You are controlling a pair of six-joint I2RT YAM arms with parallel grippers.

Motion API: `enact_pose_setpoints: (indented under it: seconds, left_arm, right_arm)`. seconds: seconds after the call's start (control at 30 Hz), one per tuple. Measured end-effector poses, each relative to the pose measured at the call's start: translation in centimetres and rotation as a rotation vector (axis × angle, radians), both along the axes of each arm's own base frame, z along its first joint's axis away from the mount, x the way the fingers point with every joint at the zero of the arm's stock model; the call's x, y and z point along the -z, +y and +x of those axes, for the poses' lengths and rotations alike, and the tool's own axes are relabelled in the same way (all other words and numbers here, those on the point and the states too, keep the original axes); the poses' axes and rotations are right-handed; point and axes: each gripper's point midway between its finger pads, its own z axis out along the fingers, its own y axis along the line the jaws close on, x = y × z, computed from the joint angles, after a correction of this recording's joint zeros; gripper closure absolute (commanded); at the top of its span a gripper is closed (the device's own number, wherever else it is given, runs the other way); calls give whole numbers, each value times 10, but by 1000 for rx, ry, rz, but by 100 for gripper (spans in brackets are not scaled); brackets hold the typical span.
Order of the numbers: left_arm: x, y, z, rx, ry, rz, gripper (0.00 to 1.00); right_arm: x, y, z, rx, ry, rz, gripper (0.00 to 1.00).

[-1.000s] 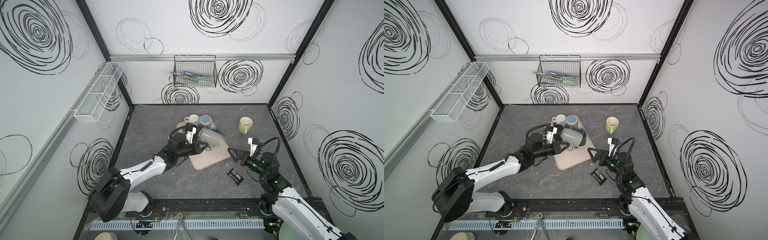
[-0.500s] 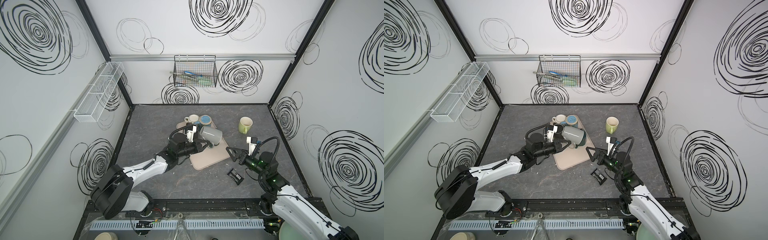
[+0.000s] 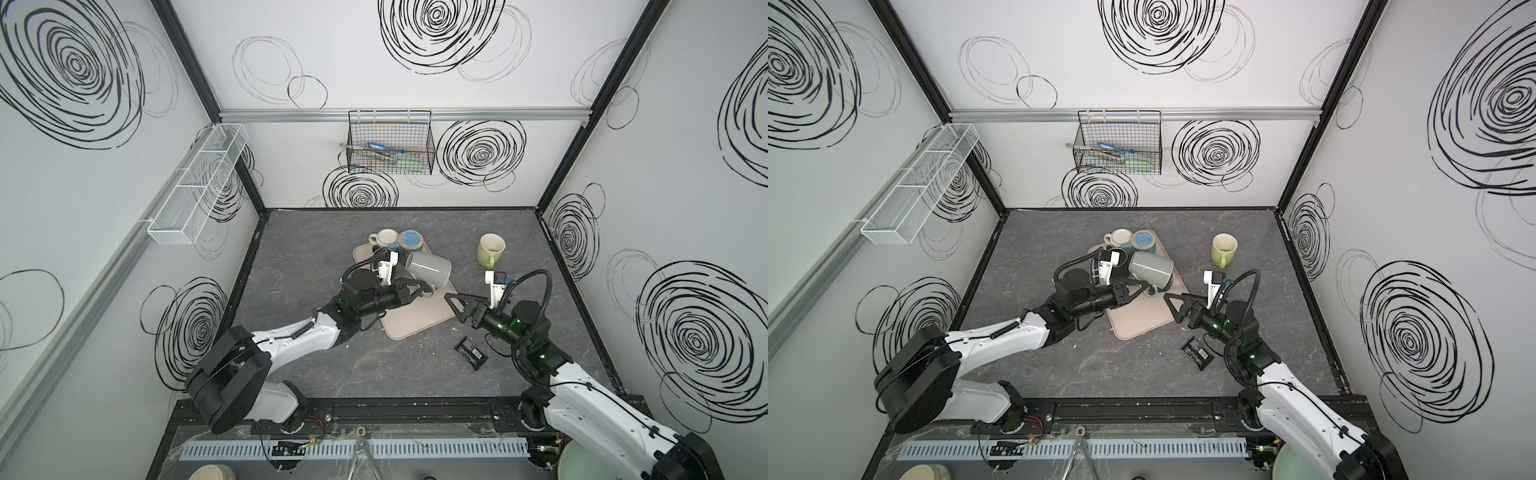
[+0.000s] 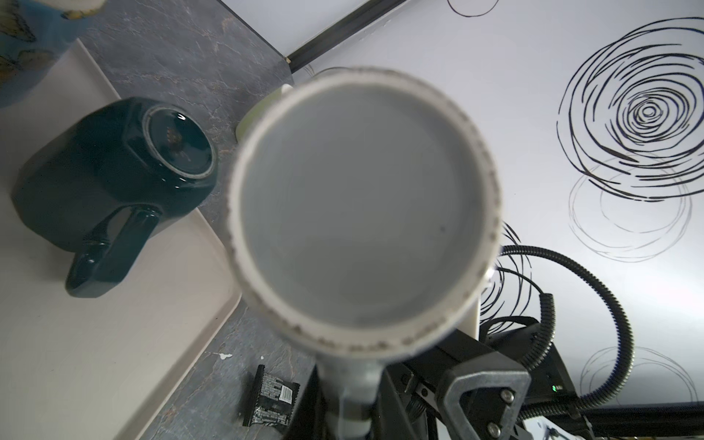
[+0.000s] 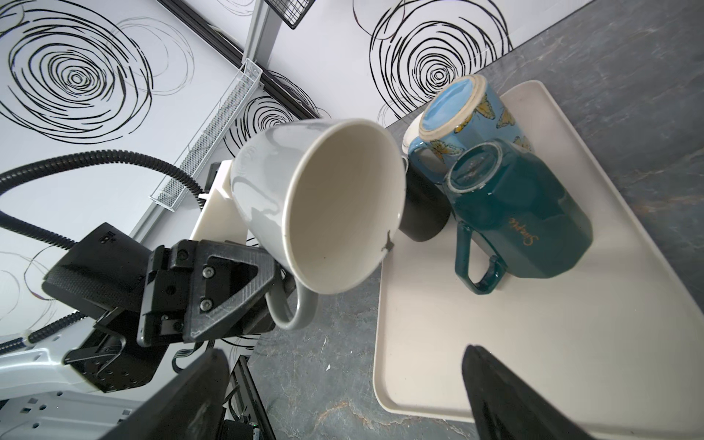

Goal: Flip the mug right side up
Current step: 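Carry the grey mug toward the right gripper while the right gripper approaches its handle, then close the right gripper on the grey mug's handle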

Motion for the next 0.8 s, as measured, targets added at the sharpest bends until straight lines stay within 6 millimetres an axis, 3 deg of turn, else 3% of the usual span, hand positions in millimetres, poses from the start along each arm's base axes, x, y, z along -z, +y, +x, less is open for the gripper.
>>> enact_pose_setpoints:
  seconds: [0.17, 0.53, 0.8]
  left_arm:
    - [-3, -4, 0, 6, -6, -22, 100]
    - [-12, -7, 0, 7, -31, -64, 100]
    - [-7, -7, -3, 11, -27, -61, 100]
  right_arm:
    - [-11, 3, 0, -9, -25, 14, 0]
    - [-11, 8, -4, -31, -21, 17, 0]
    - [-9, 25, -10, -102, 3, 7, 5]
